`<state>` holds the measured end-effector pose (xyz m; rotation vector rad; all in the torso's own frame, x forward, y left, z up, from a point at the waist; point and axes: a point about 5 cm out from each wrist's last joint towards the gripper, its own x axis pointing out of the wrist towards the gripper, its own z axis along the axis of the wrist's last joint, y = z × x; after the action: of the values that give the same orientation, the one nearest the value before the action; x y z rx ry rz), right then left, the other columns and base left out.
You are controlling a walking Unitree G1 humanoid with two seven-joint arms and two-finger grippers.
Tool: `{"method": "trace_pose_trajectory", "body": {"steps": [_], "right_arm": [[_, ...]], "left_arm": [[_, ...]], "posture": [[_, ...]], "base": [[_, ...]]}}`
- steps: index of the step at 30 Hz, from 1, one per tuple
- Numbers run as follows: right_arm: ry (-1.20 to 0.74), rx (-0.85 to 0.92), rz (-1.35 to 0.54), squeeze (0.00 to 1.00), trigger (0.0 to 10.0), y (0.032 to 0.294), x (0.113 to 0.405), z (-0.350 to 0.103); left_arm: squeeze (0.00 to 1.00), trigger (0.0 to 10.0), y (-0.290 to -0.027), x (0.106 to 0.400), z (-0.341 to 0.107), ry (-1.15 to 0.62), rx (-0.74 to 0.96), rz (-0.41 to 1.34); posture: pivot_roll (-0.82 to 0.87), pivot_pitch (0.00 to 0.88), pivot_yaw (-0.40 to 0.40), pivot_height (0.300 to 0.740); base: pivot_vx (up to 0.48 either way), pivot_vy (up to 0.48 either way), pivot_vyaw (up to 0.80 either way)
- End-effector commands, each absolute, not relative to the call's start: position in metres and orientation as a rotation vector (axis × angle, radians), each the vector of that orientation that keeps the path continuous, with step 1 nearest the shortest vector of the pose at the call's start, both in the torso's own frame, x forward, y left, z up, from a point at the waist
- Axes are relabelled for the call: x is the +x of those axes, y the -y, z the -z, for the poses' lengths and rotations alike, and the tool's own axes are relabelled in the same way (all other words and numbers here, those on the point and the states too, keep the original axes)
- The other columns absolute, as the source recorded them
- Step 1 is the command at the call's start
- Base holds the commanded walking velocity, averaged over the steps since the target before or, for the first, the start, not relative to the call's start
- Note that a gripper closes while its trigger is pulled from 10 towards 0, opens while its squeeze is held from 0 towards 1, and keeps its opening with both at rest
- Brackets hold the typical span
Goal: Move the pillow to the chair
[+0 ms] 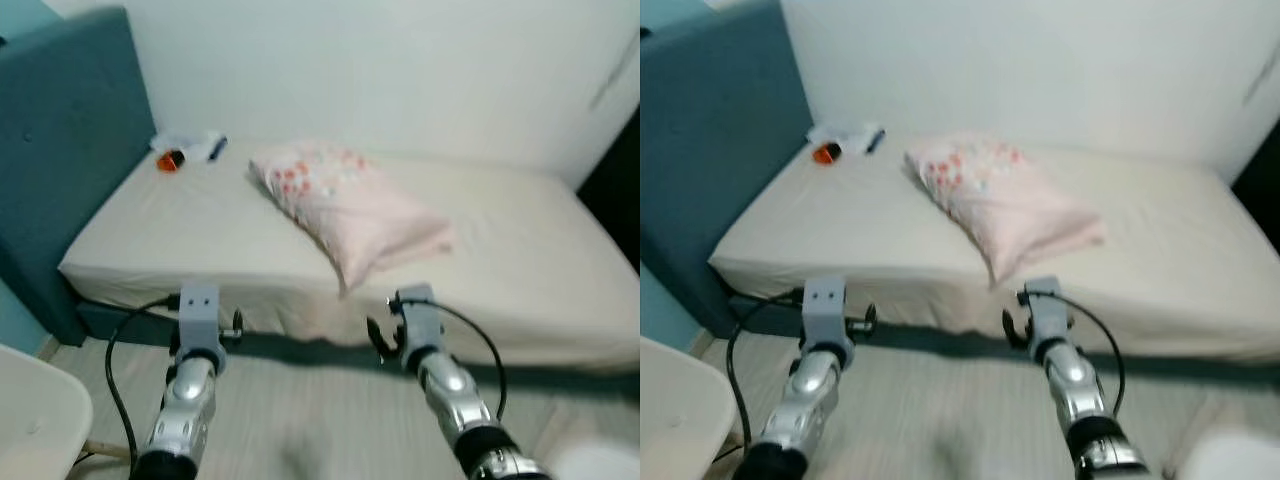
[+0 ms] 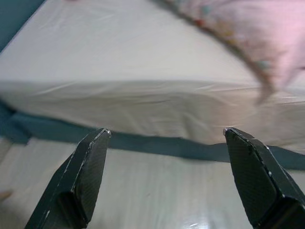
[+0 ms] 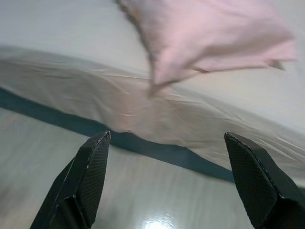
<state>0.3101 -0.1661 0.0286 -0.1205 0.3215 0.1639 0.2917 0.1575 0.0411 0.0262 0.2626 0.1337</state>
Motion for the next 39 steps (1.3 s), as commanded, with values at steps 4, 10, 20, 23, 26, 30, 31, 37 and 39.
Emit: {"method": "trace_pose_trajectory", "body": {"steps": [4,10,20,23,26,30,31,37,39], "right_arm": [[-0.311,-0.109,-0.148,0.0,10.0,0.169,0.311,-0.03],[-0.313,-0.111,-0.143,0.0,10.0,0.171,0.31,-0.03],[-0.304,-0.098,-0.148,0.0,10.0,0.172,0.307,-0.029],[-0.296,-0.103,-0.174,0.0,10.0,0.171,0.306,-0.03],[-0.306,-0.117,-0.196,0.0,10.0,0.171,0.307,-0.03],[-0.315,-0.127,-0.19,0.0,10.0,0.173,0.308,-0.03],[-0.315,-0.127,-0.19,0.0,10.0,0.173,0.308,-0.03],[-0.305,-0.121,-0.166,0.0,10.0,0.179,0.308,-0.032],[-0.303,-0.117,-0.165,0.0,10.0,0.179,0.307,-0.031]], "left_arm": [[0.0,10.0,-0.153,0.292,-0.04,-0.271,0.03,-0.109],[0.0,10.0,-0.155,0.297,-0.049,-0.211,0.018,-0.124],[0.0,10.0,-0.163,0.302,-0.053,-0.2,0.049,-0.161],[0.0,10.0,-0.163,0.302,-0.052,-0.202,0.036,-0.158],[0.0,10.0,-0.159,0.304,-0.054,-0.187,0.002,-0.131],[0.0,10.0,-0.155,0.305,-0.056,-0.178,-0.018,-0.109],[0.0,10.0,-0.155,0.305,-0.056,-0.178,-0.018,-0.109],[0.0,10.0,-0.154,0.305,-0.057,-0.169,-0.041,-0.121],[0.0,10.0,-0.153,0.305,-0.057,-0.167,-0.038,-0.12]], "posture": [[-0.09,0.015,-0.026,0.74],[-0.09,0.015,-0.016,0.74],[-0.11,0.013,0.005,0.74],[-0.11,0.016,0.009,0.74],[-0.12,0.018,0.021,0.74],[-0.12,0.018,0.021,0.74],[-0.12,0.018,0.021,0.74],[-0.12,0.018,0.004,0.74],[-0.11,0.019,-0.004,0.74]], "base": [[0.0,0.0,-0.8],[0.0,0.0,-0.8],[0.0,0.0,-0.8],[0.0,0.0,-0.53],[0.0,0.0,0.0],[0.0,0.0,0.0],[0.0,0.0,0.0],[0.0,0.0,0.0],[0.0,0.0,0.0]]}}
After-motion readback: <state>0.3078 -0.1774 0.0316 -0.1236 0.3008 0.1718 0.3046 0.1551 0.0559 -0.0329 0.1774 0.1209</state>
